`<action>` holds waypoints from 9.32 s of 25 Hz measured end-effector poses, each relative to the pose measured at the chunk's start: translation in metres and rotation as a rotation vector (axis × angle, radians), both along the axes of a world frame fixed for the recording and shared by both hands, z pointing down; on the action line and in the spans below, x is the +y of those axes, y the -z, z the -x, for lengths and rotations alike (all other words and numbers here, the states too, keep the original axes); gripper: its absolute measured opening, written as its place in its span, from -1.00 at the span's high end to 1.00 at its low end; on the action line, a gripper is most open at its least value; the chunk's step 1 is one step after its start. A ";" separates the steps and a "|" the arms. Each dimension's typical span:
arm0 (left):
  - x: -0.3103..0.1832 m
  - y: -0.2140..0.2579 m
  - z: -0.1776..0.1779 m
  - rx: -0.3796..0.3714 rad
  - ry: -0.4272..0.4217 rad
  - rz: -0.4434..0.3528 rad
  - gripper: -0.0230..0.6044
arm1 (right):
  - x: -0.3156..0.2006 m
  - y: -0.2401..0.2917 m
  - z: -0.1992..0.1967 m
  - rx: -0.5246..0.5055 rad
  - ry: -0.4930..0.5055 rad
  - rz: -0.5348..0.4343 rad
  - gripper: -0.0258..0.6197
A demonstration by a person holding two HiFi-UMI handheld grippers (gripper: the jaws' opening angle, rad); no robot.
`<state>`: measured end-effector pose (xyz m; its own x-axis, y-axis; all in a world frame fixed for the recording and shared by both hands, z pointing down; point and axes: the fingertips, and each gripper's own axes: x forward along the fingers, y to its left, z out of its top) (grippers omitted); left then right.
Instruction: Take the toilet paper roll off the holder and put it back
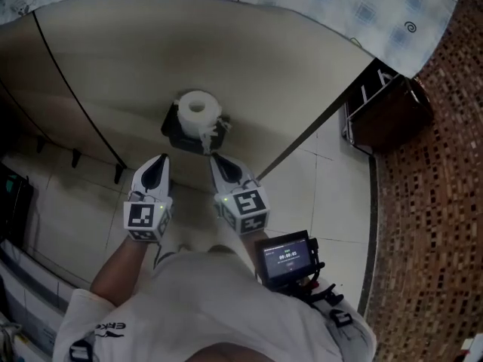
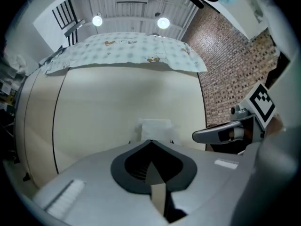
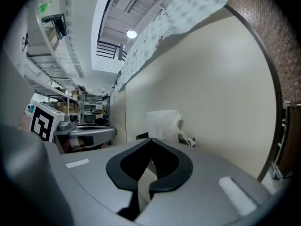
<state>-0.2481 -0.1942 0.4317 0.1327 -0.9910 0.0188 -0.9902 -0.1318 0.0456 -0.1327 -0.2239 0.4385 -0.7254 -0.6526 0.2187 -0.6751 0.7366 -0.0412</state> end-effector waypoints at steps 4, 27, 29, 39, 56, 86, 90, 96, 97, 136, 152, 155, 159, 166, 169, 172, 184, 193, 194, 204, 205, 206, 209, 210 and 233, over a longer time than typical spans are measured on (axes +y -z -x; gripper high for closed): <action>-0.010 -0.003 0.005 0.011 -0.028 -0.002 0.92 | -0.006 -0.002 0.001 0.020 -0.037 -0.006 0.88; -0.040 0.004 0.033 -0.004 0.010 -0.024 0.92 | -0.081 0.001 0.063 0.173 0.074 -0.100 -0.63; -0.038 0.006 0.036 -0.017 0.020 -0.025 0.92 | -0.089 0.002 0.065 0.185 0.067 -0.107 -0.64; -0.031 0.004 0.045 -0.021 0.049 -0.019 0.92 | -0.105 -0.008 0.081 0.229 0.072 -0.121 -0.64; -0.045 0.011 0.029 -0.040 0.018 -0.028 0.92 | -0.095 0.026 0.049 0.141 0.058 -0.164 -0.50; -0.053 0.028 -0.067 -0.045 -0.196 -0.057 0.92 | -0.063 0.031 -0.110 -0.004 -0.258 -0.100 -0.50; -0.052 0.026 -0.066 -0.056 -0.191 -0.048 0.92 | -0.067 0.014 -0.122 -0.243 -0.280 0.024 -0.50; -0.046 0.023 -0.060 -0.075 -0.175 -0.025 0.92 | -0.070 -0.005 -0.141 -0.663 -0.311 0.168 -0.49; -0.045 0.022 -0.058 -0.076 -0.171 -0.020 0.92 | -0.071 -0.010 -0.144 -0.736 -0.315 0.199 -0.49; -0.096 -0.185 -0.010 -0.278 -0.430 0.531 0.11 | -0.096 -0.113 -0.113 -1.314 -0.373 0.621 -0.48; -0.069 -0.172 -0.014 -0.303 -0.488 0.523 0.40 | -0.095 -0.123 -0.108 -1.310 -0.378 0.638 -0.48; -0.057 -0.167 -0.018 -0.297 -0.530 0.533 0.40 | -0.093 -0.128 -0.106 -1.315 -0.377 0.646 -0.48; -0.043 -0.158 -0.022 -0.262 -0.582 0.563 0.40 | -0.093 -0.133 -0.101 -1.323 -0.373 0.656 -0.48; -0.022 -0.140 -0.020 -0.188 -0.653 0.568 0.39 | -0.086 -0.135 -0.090 -1.327 -0.358 0.658 -0.48; -0.017 -0.132 -0.019 -0.166 -0.688 0.569 0.39 | -0.086 -0.136 -0.084 -1.327 -0.354 0.660 -0.48; -0.014 -0.124 -0.018 -0.147 -0.717 0.568 0.37 | -0.087 -0.136 -0.076 -1.329 -0.346 0.662 -0.48; -0.011 -0.114 -0.015 -0.119 -0.755 0.575 0.37 | -0.096 -0.137 -0.061 -1.309 -0.346 0.624 -0.48; -0.006 -0.116 -0.015 -0.130 -0.753 0.582 0.37 | -0.092 -0.134 -0.038 -1.302 -0.321 0.648 -0.48; -0.007 -0.116 -0.014 -0.133 -0.754 0.584 0.37 | -0.092 -0.133 -0.032 -1.305 -0.303 0.649 -0.48; -0.009 -0.120 -0.009 -0.148 -0.761 0.596 0.37 | -0.091 -0.136 0.000 -1.248 -0.102 0.656 -0.48; -0.009 -0.121 -0.009 -0.150 -0.763 0.596 0.37 | -0.091 -0.134 0.001 -1.251 -0.071 0.649 -0.48; -0.009 -0.121 -0.009 -0.149 -0.765 0.596 0.37 | -0.090 -0.129 0.003 -1.242 -0.031 0.622 -0.48; -0.011 -0.121 -0.008 -0.145 -0.773 0.596 0.37 | -0.087 -0.123 0.014 -1.192 0.044 0.599 -0.46; -0.014 -0.122 -0.006 -0.144 -0.775 0.597 0.37 | -0.088 -0.124 0.020 -1.176 0.062 0.607 -0.46; -0.012 -0.124 -0.006 -0.151 -0.773 0.617 0.38 | -0.075 -0.146 0.088 -0.932 0.279 0.703 -0.45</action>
<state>-0.2416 -0.2062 0.5558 0.6901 -0.4449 0.5708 -0.6439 -0.7375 0.2037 -0.2204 -0.2987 0.5844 -0.8915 -0.3960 -0.2201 0.0071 0.4737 -0.8807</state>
